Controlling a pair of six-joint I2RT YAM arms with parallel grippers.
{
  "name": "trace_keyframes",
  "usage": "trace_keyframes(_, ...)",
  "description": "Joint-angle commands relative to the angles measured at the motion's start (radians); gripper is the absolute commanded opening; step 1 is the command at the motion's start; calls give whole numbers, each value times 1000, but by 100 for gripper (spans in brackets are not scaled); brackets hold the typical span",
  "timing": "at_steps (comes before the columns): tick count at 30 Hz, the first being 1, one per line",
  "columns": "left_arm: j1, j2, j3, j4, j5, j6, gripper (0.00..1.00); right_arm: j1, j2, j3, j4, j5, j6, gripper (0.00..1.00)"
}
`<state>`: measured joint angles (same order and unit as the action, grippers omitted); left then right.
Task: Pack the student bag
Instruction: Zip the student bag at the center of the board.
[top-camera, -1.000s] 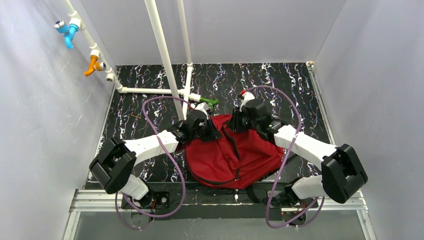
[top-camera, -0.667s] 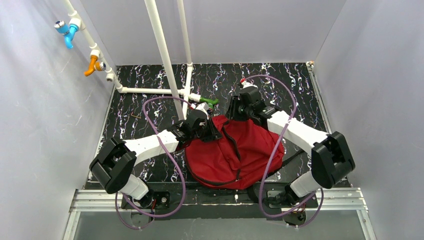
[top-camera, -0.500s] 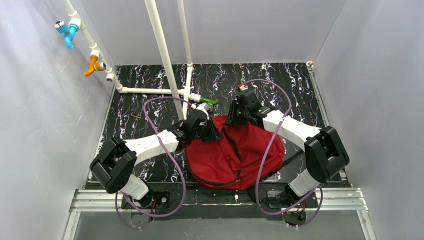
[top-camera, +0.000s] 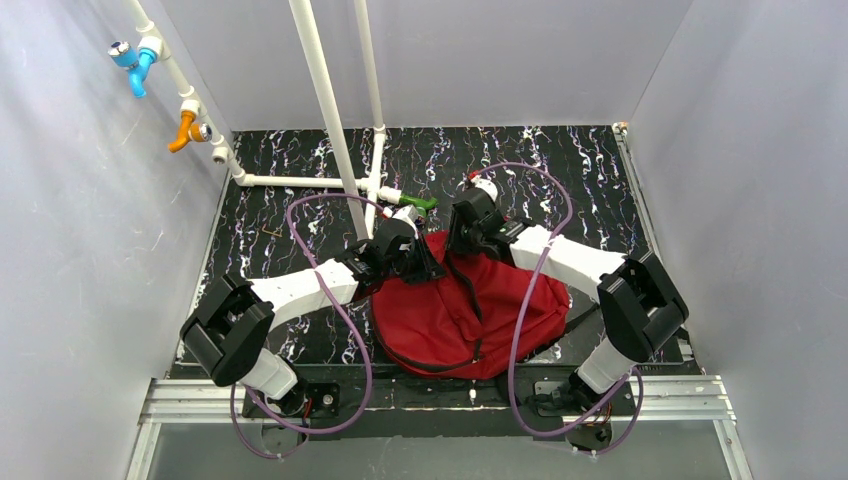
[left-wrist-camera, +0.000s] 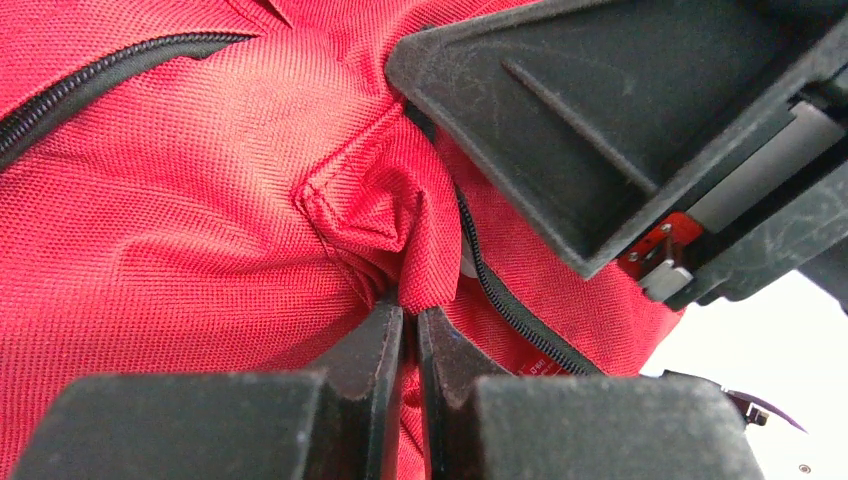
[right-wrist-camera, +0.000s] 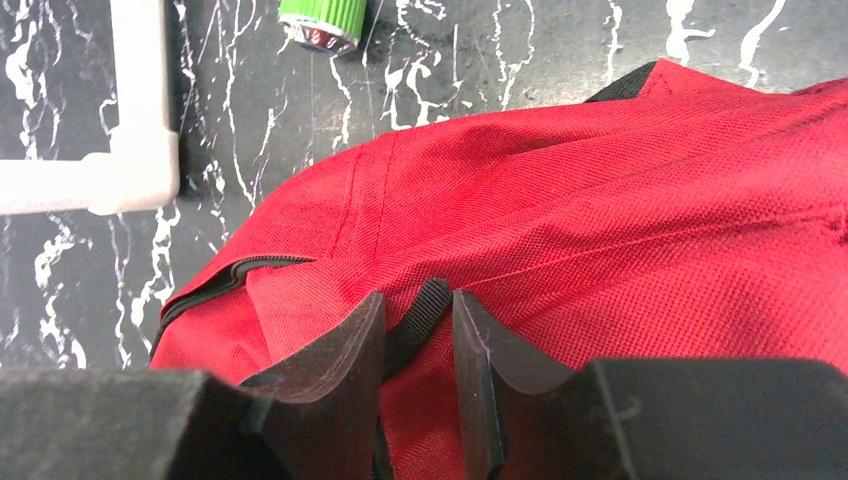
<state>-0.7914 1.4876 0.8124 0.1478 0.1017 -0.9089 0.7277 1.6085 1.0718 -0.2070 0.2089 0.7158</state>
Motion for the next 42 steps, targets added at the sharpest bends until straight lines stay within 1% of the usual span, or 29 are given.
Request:
trace_keyframes(1,-21,26,-4,-89,62,9,0,67,42,-18,-13,214,62,39)
trace_keyframes(2,-22,24,-7,-90,61,9,0,72,38,-28,2,231,67,37)
trace_keyframes(3,-20,23,-11,-90,57,10,0,74,35,-35,17,235,70,33)
trace_keyframes(4,-22,20,-15,-90,57,10,1,76,31,-41,29,240,73,26)
trace_keyframes(7,-21,14,-20,-86,62,23,8,78,-6,-77,113,232,63,3)
trace_keyframes(8,-21,6,-24,-85,56,24,12,78,-25,-92,140,232,56,1)
trace_keyframes(10,-20,-15,-30,-86,42,43,17,75,-68,-118,193,217,29,1)
trace_keyframes(12,-19,-32,-27,-96,36,69,21,72,-111,-131,279,158,-64,1)
trace_keyframes(14,-13,-53,-37,-102,28,83,25,72,-152,-134,304,119,-138,1)
trace_keyframes(16,-4,-71,-52,-111,20,88,27,64,-205,-163,344,75,-170,1)
trace_keyframes(18,7,-97,-69,-123,14,91,30,59,-257,-208,425,15,-200,1)
trace_keyframes(21,20,-163,-115,-129,-5,89,31,34,-301,-272,515,-119,-195,1)
trace_keyframes(23,23,-232,-162,-114,-21,82,33,23,-328,-339,621,-195,-171,1)
trace_keyframes(26,28,-318,-227,-104,-42,70,41,18,-344,-402,718,-298,-145,1)
trace_keyframes(29,48,-329,-239,-112,-33,62,44,8,-325,-429,768,-373,-112,1)
trace_keyframes(32,73,-271,-223,-97,7,50,42,5,-328,-448,789,-408,-71,1)
trace_keyframes(35,77,-203,-193,-86,-4,68,36,4,-365,-462,742,-400,-44,1)
trace_keyframes(38,80,-140,-182,-78,-32,82,27,3,-453,-506,665,-338,20,1)
trace_keyframes(42,80,-112,-220,-41,-62,75,25,3,-596,-577,610,-330,105,1)
